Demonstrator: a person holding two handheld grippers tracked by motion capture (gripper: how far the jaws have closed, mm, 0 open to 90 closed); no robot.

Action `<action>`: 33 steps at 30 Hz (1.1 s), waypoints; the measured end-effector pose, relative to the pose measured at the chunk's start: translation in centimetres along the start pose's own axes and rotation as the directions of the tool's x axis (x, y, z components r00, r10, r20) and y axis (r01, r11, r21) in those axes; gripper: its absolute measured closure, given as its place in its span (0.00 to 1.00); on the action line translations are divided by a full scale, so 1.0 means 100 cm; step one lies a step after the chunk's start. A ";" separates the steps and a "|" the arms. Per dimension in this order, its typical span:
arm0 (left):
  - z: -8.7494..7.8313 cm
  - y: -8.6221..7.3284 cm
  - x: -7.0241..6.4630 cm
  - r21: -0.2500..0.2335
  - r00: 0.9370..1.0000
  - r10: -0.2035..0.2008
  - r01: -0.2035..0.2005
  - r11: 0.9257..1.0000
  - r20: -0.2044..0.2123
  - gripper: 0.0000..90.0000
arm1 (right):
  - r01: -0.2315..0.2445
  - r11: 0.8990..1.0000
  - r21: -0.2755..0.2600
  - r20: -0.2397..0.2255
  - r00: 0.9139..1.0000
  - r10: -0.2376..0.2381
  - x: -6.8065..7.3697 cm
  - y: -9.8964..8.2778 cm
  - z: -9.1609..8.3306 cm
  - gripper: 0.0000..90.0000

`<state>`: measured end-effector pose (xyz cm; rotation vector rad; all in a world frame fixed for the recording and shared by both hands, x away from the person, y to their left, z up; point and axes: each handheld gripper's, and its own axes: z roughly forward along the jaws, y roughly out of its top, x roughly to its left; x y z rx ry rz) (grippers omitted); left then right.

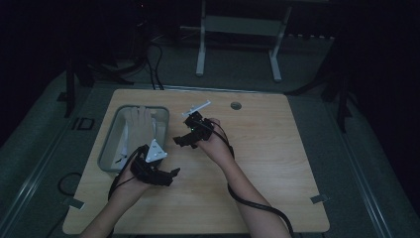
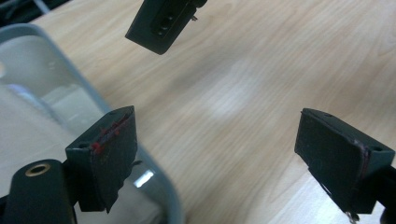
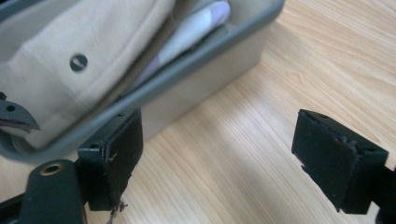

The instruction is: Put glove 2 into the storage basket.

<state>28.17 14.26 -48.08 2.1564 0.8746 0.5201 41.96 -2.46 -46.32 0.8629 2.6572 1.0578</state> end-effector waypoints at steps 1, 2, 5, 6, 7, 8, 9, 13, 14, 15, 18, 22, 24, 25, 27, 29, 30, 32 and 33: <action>0.002 0.001 -0.002 0.000 1.000 0.000 0.000 1.000 0.004 0.15 | -0.005 1.000 0.004 0.000 1.000 0.005 -0.001 -0.003 -0.001 0.18; 0.003 0.001 -0.003 0.003 1.000 0.006 -0.006 1.000 0.007 0.15 | -0.004 1.000 0.003 0.003 1.000 0.004 -0.002 -0.006 -0.002 0.18; 0.007 0.002 -0.007 -0.007 1.000 0.003 -0.002 1.000 0.018 0.15 | -0.009 1.000 0.000 0.007 1.000 0.009 -0.006 -0.015 -0.005 0.18; 0.008 0.002 -0.008 -0.010 1.000 0.004 -0.004 1.000 0.025 0.15 | -0.011 1.000 0.001 0.009 1.000 0.011 -0.008 -0.018 -0.007 0.18; 0.010 0.001 -0.010 -0.010 0.999 0.003 -0.003 1.000 0.035 0.15 | -0.011 1.000 -0.005 0.012 1.000 0.011 -0.009 -0.021 -0.008 0.18; 0.012 0.001 -0.012 -0.007 0.999 0.002 -0.002 1.000 0.040 0.15 | -0.011 1.000 -0.007 0.012 1.000 0.011 -0.010 -0.023 -0.010 0.18; 0.014 0.000 -0.013 -0.002 0.999 0.008 -0.008 1.000 0.046 0.15 | -0.016 1.000 -0.006 0.013 1.000 0.016 -0.012 -0.026 -0.011 0.18; 0.021 -0.002 -0.020 0.007 0.998 0.015 -0.015 1.000 0.069 0.15 | -0.014 1.000 -0.005 0.020 1.000 0.014 -0.016 -0.039 -0.015 0.18; 0.023 -0.003 -0.021 0.008 0.997 0.016 -0.016 1.000 0.075 0.15 | -0.019 1.000 -0.004 0.018 1.000 0.019 -0.017 -0.042 -0.016 0.18; 0.025 -0.003 -0.022 0.010 0.997 0.017 -0.018 1.000 0.080 0.15 | -0.016 1.000 -0.009 0.017 1.000 0.017 -0.019 -0.046 -0.016 0.18; 0.030 -0.006 -0.026 0.015 0.995 0.022 -0.024 1.000 0.092 0.15 | -0.023 1.000 -0.021 0.012 1.000 0.023 -0.024 -0.057 -0.018 0.18; 0.038 -0.010 -0.030 0.027 0.994 0.020 -0.023 0.999 0.111 0.15 | -0.032 0.999 -0.036 0.006 0.999 0.032 -0.030 -0.073 -0.021 0.18; 0.042 -0.012 -0.033 0.037 0.992 0.028 -0.033 0.999 0.122 0.15 | -0.036 0.999 -0.039 0.004 0.999 0.036 -0.033 -0.079 -0.021 0.18; 0.044 -0.012 -0.035 0.038 0.992 0.028 -0.033 0.999 0.127 0.15 | -0.038 0.998 -0.042 0.003 0.999 0.039 -0.033 -0.082 -0.021 0.18; 0.048 -0.014 -0.038 0.038 0.990 0.031 -0.036 0.999 0.138 0.15 | -0.034 0.998 -0.047 -0.001 0.999 0.034 -0.034 -0.088 -0.021 0.18; 0.053 -0.015 -0.042 0.039 0.988 0.029 -0.035 0.999 0.150 0.15 | -0.037 0.998 -0.050 -0.005 0.999 0.036 -0.035 -0.094 -0.020 0.18; 0.055 -0.016 -0.043 0.043 0.987 0.030 -0.037 0.998 0.159 0.15 | -0.039 0.998 -0.049 -0.007 0.999 0.039 -0.035 -0.097 -0.019 0.18; 0.060 -0.017 -0.046 0.051 0.985 0.035 -0.044 0.998 0.169 0.15 | -0.037 0.998 -0.048 -0.010 0.999 0.037 -0.036 -0.102 -0.018 0.18; 0.061 -0.018 -0.047 0.051 0.984 0.036 -0.045 0.998 0.176 0.15 | -0.037 0.998 -0.048 -0.008 0.999 0.037 -0.036 -0.105 -0.017 0.18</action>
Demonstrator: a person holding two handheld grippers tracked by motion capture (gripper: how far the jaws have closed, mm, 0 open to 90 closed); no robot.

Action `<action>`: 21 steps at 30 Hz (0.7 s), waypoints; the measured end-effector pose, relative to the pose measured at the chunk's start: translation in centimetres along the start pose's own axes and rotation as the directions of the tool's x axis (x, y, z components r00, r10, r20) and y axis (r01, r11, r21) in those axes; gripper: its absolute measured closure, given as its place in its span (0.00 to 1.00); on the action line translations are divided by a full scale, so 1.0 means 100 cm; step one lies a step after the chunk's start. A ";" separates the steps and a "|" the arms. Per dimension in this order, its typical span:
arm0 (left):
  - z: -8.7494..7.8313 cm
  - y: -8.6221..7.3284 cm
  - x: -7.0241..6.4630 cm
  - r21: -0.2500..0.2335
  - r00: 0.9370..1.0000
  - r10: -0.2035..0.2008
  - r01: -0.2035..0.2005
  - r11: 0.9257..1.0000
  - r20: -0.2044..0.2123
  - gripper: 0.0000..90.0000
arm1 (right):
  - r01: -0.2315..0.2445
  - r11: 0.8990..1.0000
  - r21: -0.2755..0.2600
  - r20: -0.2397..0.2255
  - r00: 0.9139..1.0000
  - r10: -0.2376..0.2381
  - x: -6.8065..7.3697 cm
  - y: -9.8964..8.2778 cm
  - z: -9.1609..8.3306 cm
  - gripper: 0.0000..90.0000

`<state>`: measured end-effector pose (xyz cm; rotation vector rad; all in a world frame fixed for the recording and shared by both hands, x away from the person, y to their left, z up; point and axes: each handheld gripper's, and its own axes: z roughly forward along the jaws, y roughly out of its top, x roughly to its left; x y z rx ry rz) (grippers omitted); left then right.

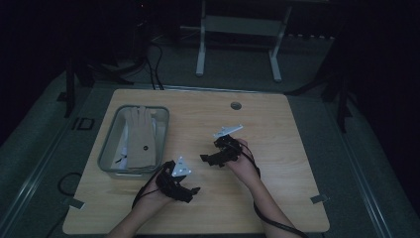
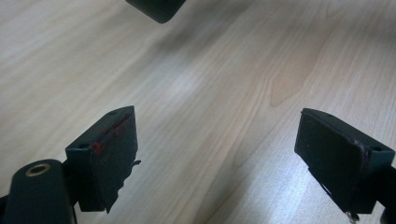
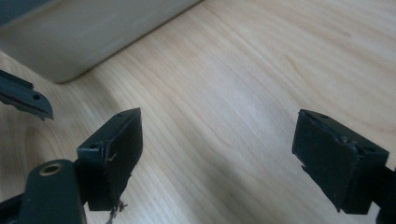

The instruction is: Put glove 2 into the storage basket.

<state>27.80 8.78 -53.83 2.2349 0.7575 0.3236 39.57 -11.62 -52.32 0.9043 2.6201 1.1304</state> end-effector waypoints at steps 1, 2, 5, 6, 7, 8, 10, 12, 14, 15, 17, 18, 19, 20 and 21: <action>0.002 -0.001 -0.001 -0.001 1.000 0.001 -0.001 1.000 0.006 0.15 | 0.001 1.000 -0.003 0.000 1.000 -0.001 0.000 -0.003 0.000 0.18; 0.003 -0.001 -0.001 -0.004 1.000 -0.002 0.002 1.000 0.011 0.15 | 0.003 1.000 -0.003 0.000 1.000 -0.003 0.000 -0.006 0.000 0.18; 0.008 -0.003 -0.002 0.000 1.000 -0.003 0.003 1.000 0.030 0.15 | 0.000 1.000 0.000 0.002 1.000 0.000 -0.003 -0.014 0.000 0.18; 0.010 -0.004 -0.003 -0.002 0.999 -0.003 0.003 1.000 0.034 0.15 | 0.002 1.000 0.002 0.004 1.000 -0.002 -0.004 -0.017 0.000 0.18; 0.011 -0.005 -0.003 -0.003 0.999 -0.005 0.005 1.000 0.035 0.15 | -0.001 1.000 -0.006 0.004 1.000 0.001 -0.005 -0.020 -0.001 0.18; 0.012 -0.006 -0.004 -0.004 0.999 -0.007 0.007 1.000 0.038 0.15 | -0.006 1.000 -0.012 0.006 1.000 0.006 -0.005 -0.023 -0.001 0.18; 0.016 -0.007 -0.005 -0.008 0.998 -0.013 0.014 1.000 0.059 0.15 | -0.003 1.000 -0.016 0.001 1.000 0.003 -0.006 -0.028 -0.002 0.17; 0.019 -0.007 -0.006 -0.008 0.998 -0.009 0.010 1.000 0.064 0.15 | 0.002 1.000 -0.017 0.001 1.000 -0.002 -0.006 -0.032 -0.001 0.16; 0.021 -0.007 -0.007 -0.003 0.997 -0.005 0.006 1.000 0.072 0.15 | 0.015 1.000 -0.025 -0.002 1.000 -0.015 -0.006 -0.037 -0.001 0.16; 0.022 -0.007 -0.007 -0.003 0.997 -0.002 0.002 1.000 0.078 0.15 | 0.019 0.999 -0.028 -0.002 1.000 -0.019 -0.006 -0.039 -0.002 0.16; 0.023 -0.006 -0.009 -0.006 0.996 0.002 -0.001 1.000 0.084 0.15 | 0.028 0.999 -0.041 -0.002 1.000 -0.028 -0.007 -0.043 -0.004 0.16; 0.024 -0.006 -0.009 -0.011 0.996 0.006 -0.005 1.000 0.090 0.15 | 0.028 0.999 -0.046 -0.004 1.000 -0.028 -0.007 -0.045 -0.005 0.16; 0.025 -0.006 -0.010 -0.012 0.996 0.006 -0.005 1.000 0.092 0.15 | 0.033 0.998 -0.047 -0.002 0.999 -0.033 -0.007 -0.047 -0.006 0.16; 0.025 -0.006 -0.011 -0.020 0.995 0.008 -0.006 1.000 0.095 0.15 | 0.040 0.998 -0.053 0.003 0.999 -0.040 -0.007 -0.049 -0.007 0.16; 0.026 -0.006 -0.011 -0.028 0.995 0.006 -0.003 1.000 0.103 0.15 | 0.044 0.998 -0.054 0.001 0.999 -0.044 -0.007 -0.051 -0.008 0.16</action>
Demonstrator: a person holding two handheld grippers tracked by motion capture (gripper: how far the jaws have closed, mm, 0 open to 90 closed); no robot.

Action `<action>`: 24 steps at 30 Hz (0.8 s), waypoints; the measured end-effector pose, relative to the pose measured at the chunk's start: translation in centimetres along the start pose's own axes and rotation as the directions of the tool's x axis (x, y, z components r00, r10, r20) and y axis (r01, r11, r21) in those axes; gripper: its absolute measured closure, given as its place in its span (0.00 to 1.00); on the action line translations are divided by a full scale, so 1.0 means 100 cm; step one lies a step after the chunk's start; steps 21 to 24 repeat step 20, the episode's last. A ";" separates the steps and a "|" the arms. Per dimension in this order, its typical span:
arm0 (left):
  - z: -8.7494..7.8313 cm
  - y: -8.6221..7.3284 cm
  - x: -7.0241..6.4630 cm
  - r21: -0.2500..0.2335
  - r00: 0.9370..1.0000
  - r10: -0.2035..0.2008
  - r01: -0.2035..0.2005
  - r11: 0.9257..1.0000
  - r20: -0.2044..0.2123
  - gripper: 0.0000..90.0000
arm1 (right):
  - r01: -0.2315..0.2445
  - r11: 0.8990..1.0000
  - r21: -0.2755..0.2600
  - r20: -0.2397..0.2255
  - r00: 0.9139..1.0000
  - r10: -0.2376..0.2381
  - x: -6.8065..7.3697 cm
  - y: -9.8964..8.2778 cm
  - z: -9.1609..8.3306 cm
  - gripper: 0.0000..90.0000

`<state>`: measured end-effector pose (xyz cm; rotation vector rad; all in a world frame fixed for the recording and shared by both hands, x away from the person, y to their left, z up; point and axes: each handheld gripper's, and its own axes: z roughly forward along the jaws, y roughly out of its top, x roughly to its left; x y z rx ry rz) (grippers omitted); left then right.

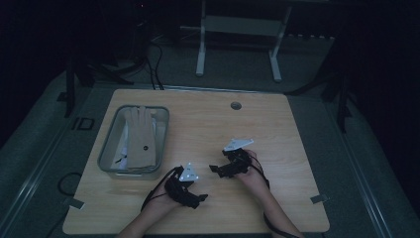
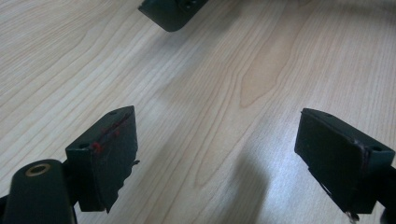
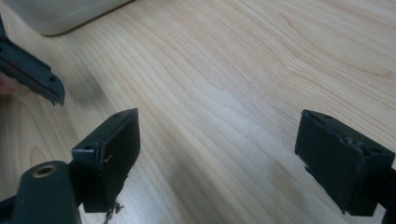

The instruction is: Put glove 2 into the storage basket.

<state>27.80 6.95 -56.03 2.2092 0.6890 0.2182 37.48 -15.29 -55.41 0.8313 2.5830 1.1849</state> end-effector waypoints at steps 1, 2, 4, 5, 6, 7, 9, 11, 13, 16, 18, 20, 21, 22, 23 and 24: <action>0.001 0.000 -0.001 -0.002 1.000 0.001 -0.001 1.000 0.006 0.15 | 0.003 1.000 0.006 0.001 1.000 -0.003 0.000 -0.002 -0.001 0.16; 0.002 0.000 -0.002 -0.010 1.000 0.002 -0.002 1.000 0.013 0.15 | 0.007 1.000 0.006 0.004 1.000 -0.007 0.000 -0.005 -0.002 0.16; 0.004 0.000 -0.004 -0.003 1.000 0.019 -0.019 1.000 0.020 0.15 | 0.011 1.000 0.012 0.006 1.000 -0.011 0.000 -0.010 -0.004 0.16; 0.005 0.000 -0.004 -0.001 0.999 0.025 -0.025 1.000 0.026 0.15 | 0.014 1.000 0.012 0.010 1.000 -0.014 -0.001 -0.012 -0.005 0.16; 0.006 0.000 -0.005 0.000 0.999 0.024 -0.024 1.000 0.031 0.15 | 0.015 1.000 0.008 0.010 1.000 -0.015 -0.001 -0.014 -0.006 0.16; 0.007 -0.001 -0.006 -0.002 0.999 0.025 -0.025 1.000 0.038 0.15 | 0.014 1.000 0.006 0.012 1.000 -0.014 -0.001 -0.015 -0.007 0.16; 0.008 -0.001 -0.007 -0.004 0.999 0.026 -0.026 1.000 0.047 0.15 | 0.014 1.000 -0.003 0.014 1.000 -0.014 -0.001 -0.018 -0.009 0.16; 0.009 -0.002 -0.008 -0.015 0.998 0.030 -0.030 0.999 0.056 0.15 | 0.008 1.000 -0.006 0.015 1.000 -0.008 -0.001 -0.021 -0.010 0.16; 0.010 -0.003 -0.009 -0.014 0.997 0.040 -0.039 0.999 0.062 0.15 | 0.008 1.000 -0.010 0.019 1.000 -0.008 -0.001 -0.023 -0.011 0.16; 0.012 -0.005 -0.011 -0.005 0.996 0.041 -0.041 0.999 0.074 0.15 | 0.002 1.000 -0.021 0.021 1.000 -0.002 -0.002 -0.023 -0.012 0.16; 0.012 -0.005 -0.012 -0.002 0.996 0.048 -0.048 0.999 0.074 0.15 | 0.002 1.000 -0.023 0.028 1.000 -0.002 -0.003 -0.023 -0.012 0.16; 0.012 -0.004 -0.013 0.000 0.996 0.045 -0.046 0.999 0.080 0.15 | 0.004 1.000 -0.019 0.030 1.000 -0.004 -0.003 -0.024 -0.011 0.16; 0.012 -0.004 -0.013 0.000 0.996 0.045 -0.046 0.999 0.080 0.15 | 0.004 1.000 -0.019 0.030 1.000 -0.004 -0.003 -0.024 -0.011 0.16; 0.012 -0.004 -0.013 0.000 0.996 0.045 -0.046 0.999 0.080 0.15 | 0.004 1.000 -0.019 0.030 1.000 -0.004 -0.003 -0.024 -0.011 0.16; 0.012 -0.004 -0.013 0.000 0.996 0.045 -0.046 0.999 0.080 0.15 | 0.004 1.000 -0.019 0.030 1.000 -0.004 -0.003 -0.024 -0.011 0.16; 0.012 -0.004 -0.013 0.000 0.996 0.045 -0.046 0.999 0.080 0.15 | 0.004 1.000 -0.019 0.030 1.000 -0.004 -0.003 -0.024 -0.011 0.16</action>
